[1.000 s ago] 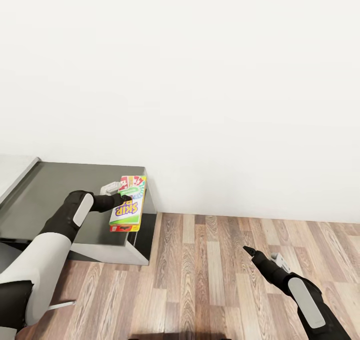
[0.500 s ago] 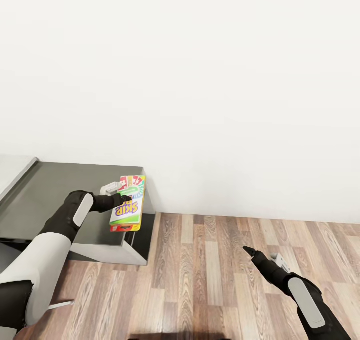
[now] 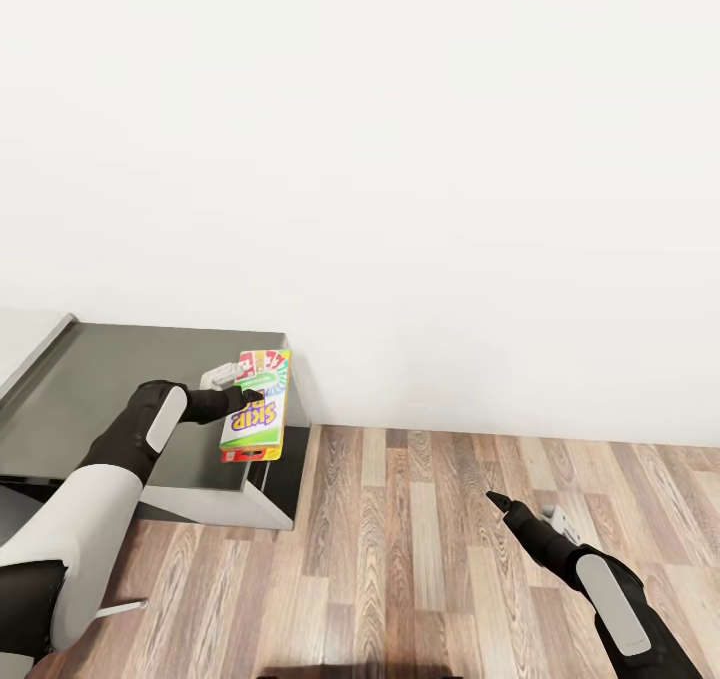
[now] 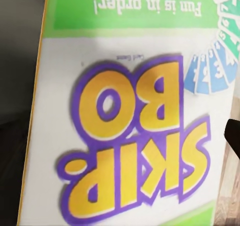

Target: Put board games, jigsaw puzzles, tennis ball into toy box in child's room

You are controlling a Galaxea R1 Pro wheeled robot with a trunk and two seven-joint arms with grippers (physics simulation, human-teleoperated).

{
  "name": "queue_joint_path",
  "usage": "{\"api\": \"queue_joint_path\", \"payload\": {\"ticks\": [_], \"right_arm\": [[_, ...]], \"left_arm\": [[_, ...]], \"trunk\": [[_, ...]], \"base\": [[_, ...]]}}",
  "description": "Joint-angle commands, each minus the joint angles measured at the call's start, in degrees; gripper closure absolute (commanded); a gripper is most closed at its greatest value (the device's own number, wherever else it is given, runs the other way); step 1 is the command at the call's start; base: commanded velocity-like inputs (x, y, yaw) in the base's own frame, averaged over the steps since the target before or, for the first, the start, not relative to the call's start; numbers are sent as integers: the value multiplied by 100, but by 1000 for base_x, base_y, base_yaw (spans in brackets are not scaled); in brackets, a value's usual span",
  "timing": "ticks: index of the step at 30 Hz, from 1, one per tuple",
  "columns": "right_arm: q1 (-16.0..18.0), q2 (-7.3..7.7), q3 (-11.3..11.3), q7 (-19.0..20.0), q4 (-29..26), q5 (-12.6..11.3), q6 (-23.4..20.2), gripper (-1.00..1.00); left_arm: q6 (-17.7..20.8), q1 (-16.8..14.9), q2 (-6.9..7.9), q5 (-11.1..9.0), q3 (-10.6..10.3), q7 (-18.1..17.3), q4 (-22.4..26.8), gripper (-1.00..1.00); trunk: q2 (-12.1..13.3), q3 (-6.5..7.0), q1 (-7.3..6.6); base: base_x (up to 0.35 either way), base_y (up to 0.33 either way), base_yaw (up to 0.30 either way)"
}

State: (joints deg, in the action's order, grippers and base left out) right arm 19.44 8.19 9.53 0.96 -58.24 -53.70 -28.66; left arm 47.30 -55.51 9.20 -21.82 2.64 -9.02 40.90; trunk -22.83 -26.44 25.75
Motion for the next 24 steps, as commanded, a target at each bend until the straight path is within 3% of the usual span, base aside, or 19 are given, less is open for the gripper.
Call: {"api": "queue_joint_path", "payload": {"ticks": [1, 4, 8, 12, 17, 22, 24], "right_arm": [[1, -1, 13, 10, -3, -9, -34, -100], [5, -1, 13, 11, -3, -9, -34, -100], [3, -1, 13, 11, -3, -9, -34, -100], [5, -1, 14, 11, -3, -9, -34, -100], [4, -1, 14, 10, -3, -9, -34, -100], [4, 0, 13, 11, -5, -9, -34, -100], [3, 0, 14, 13, -7, -9, -34, -100]], "left_arm": [[21, -4, 0, 34, 22, -39, 2, -100], [1, -4, 8, 36, 27, -33, 2, -100], [-26, -4, 125, 32, 77, -31, 5, -100], [-33, -4, 233, 24, 237, -37, 9, -100], [-24, -1, 264, 21, 369, -51, 102, -100], [-13, 31, 301, 27, 434, -324, 240, -100], [-5, 44, 383, 25, 440, -523, 271, -100]], "trunk": [[-9, -8, 3], [-9, -8, 3], [-9, -8, 3], [-9, -8, 3], [-9, -8, 3], [-9, -8, 3], [-9, -8, 3]], "base": [[0, 0, 0], [0, 0, 0], [0, 0, 0], [0, 0, 0], [0, 0, 0], [0, 0, 0], [0, 0, 0]]}}
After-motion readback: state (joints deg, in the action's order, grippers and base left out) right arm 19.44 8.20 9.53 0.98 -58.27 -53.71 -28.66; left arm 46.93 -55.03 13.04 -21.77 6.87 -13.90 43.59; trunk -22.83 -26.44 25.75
